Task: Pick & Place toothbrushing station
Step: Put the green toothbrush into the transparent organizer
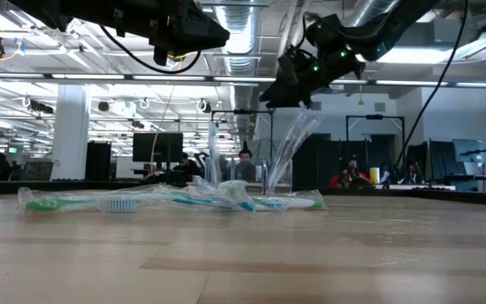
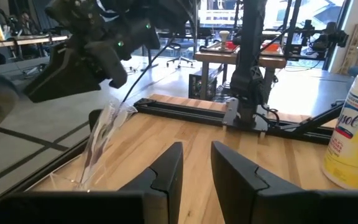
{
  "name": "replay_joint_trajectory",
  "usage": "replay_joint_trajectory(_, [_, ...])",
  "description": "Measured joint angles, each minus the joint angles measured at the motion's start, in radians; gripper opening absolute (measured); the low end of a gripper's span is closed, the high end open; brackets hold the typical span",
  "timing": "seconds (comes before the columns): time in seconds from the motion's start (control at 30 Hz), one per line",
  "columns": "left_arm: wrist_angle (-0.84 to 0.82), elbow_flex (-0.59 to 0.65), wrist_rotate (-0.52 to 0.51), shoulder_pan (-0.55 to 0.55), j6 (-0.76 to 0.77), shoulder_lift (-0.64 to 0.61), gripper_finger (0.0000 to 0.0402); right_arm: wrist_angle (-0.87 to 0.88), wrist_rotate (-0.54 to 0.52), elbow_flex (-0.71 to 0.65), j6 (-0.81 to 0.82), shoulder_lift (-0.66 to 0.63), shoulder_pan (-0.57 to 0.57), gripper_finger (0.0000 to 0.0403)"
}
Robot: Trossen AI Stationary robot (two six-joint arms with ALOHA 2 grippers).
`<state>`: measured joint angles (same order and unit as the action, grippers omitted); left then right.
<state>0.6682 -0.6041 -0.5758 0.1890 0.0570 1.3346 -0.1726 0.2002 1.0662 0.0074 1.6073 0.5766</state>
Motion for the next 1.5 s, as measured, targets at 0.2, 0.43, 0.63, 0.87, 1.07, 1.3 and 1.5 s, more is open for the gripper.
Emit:
replay_joint_trajectory(0.2, [0.0, 0.0, 0.0, 0.0, 0.0, 0.0, 0.0076, 0.109, 0.06, 0.053, -0.002, 0.0, -0.053, 0.0194])
replay_joint_trajectory(0.43, [-0.01, 0.0, 0.0, 0.002, 0.0, 0.0, 0.0076, 0.216, 0.126, 0.057, -0.003, 0.0, -0.14, 0.0186])
replay_joint_trajectory(0.63, [-0.046, 0.0, 0.0, 0.002, 0.0, 0.0, 0.0076, 0.328, 0.141, 0.057, 0.0, 0.0, -0.248, 0.0176])
replay_joint_trajectory(0.87, [-0.123, 0.0, 0.002, 0.045, 0.008, -0.061, 0.0076, 0.438, 0.133, 0.057, 0.061, 0.0, -0.35, 0.0163])
replay_joint_trajectory(1.07, [-0.138, 0.0, 0.002, 0.117, 0.026, -0.104, 0.0076, 0.461, 0.056, 0.05, 0.152, 0.001, -0.441, 0.0151])
replay_joint_trajectory(1.3, [-0.139, 0.0, 0.001, 0.15, 0.03, -0.104, 0.0076, 0.415, 0.003, -0.017, 0.283, 0.001, -0.503, 0.0138])
replay_joint_trajectory(1.5, [-0.141, 0.0, 0.0, 0.155, 0.03, -0.104, 0.0076, 0.347, -0.024, -0.062, 0.367, 0.001, -0.535, 0.0134])
